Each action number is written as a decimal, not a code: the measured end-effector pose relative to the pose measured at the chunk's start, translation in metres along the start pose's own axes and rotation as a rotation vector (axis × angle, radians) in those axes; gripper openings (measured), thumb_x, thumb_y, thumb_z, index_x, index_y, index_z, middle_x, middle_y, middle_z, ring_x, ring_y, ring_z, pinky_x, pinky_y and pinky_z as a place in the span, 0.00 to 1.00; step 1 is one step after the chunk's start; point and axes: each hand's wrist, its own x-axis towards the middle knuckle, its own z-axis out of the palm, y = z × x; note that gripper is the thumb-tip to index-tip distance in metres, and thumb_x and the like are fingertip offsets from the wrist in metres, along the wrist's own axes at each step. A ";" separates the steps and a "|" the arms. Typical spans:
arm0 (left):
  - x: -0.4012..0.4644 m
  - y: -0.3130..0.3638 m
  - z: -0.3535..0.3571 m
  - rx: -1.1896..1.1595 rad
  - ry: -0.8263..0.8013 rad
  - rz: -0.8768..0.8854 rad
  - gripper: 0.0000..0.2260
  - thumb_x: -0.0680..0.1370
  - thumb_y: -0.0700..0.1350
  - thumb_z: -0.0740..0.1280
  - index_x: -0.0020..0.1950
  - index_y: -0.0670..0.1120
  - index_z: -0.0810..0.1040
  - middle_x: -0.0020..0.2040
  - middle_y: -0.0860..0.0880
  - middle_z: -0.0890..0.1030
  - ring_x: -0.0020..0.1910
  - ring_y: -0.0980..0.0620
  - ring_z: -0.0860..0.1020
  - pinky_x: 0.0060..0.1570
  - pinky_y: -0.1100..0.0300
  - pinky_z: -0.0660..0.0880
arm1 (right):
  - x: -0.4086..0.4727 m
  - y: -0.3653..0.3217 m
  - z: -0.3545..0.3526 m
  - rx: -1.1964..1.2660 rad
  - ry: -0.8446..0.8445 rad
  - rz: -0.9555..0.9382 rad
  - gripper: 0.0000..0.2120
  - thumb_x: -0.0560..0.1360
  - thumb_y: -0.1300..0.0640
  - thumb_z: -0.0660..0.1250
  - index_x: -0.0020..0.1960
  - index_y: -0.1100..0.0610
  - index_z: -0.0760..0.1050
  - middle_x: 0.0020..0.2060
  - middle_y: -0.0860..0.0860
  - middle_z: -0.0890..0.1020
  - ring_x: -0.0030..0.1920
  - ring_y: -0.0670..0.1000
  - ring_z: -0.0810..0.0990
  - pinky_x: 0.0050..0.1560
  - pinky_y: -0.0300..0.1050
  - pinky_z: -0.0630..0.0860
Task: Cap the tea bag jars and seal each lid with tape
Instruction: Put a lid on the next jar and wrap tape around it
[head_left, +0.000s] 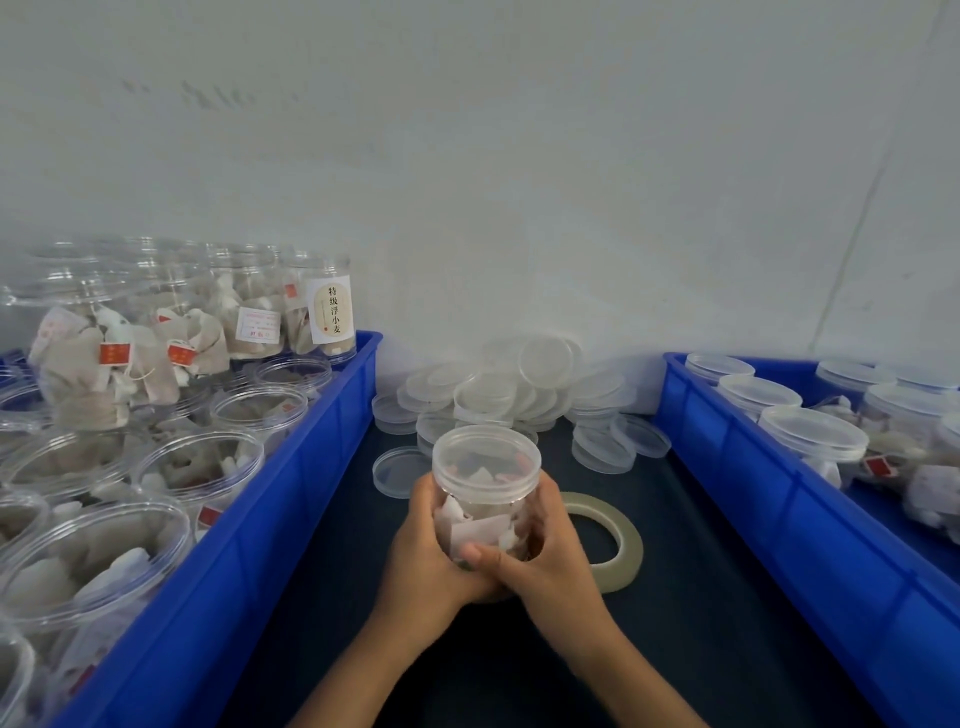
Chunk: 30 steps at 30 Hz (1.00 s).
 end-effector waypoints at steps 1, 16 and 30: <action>0.000 -0.002 0.000 0.009 0.025 -0.006 0.37 0.55 0.50 0.82 0.57 0.65 0.67 0.51 0.64 0.79 0.51 0.71 0.76 0.40 0.74 0.74 | 0.002 -0.001 -0.002 -0.038 -0.011 0.024 0.36 0.66 0.67 0.77 0.68 0.50 0.66 0.58 0.48 0.80 0.60 0.48 0.79 0.56 0.39 0.76; 0.005 -0.014 -0.009 0.046 -0.014 -0.001 0.39 0.61 0.45 0.83 0.59 0.66 0.63 0.57 0.62 0.77 0.54 0.73 0.74 0.46 0.77 0.71 | 0.009 0.001 -0.069 -0.965 -0.075 0.369 0.32 0.68 0.47 0.76 0.68 0.50 0.67 0.65 0.46 0.67 0.68 0.46 0.65 0.67 0.42 0.65; -0.003 0.021 -0.005 0.426 0.536 0.648 0.26 0.74 0.52 0.67 0.68 0.43 0.64 0.65 0.45 0.67 0.64 0.53 0.68 0.62 0.67 0.66 | 0.009 -0.017 -0.066 -0.469 0.241 0.248 0.04 0.79 0.54 0.63 0.50 0.54 0.73 0.37 0.51 0.78 0.36 0.46 0.76 0.37 0.37 0.73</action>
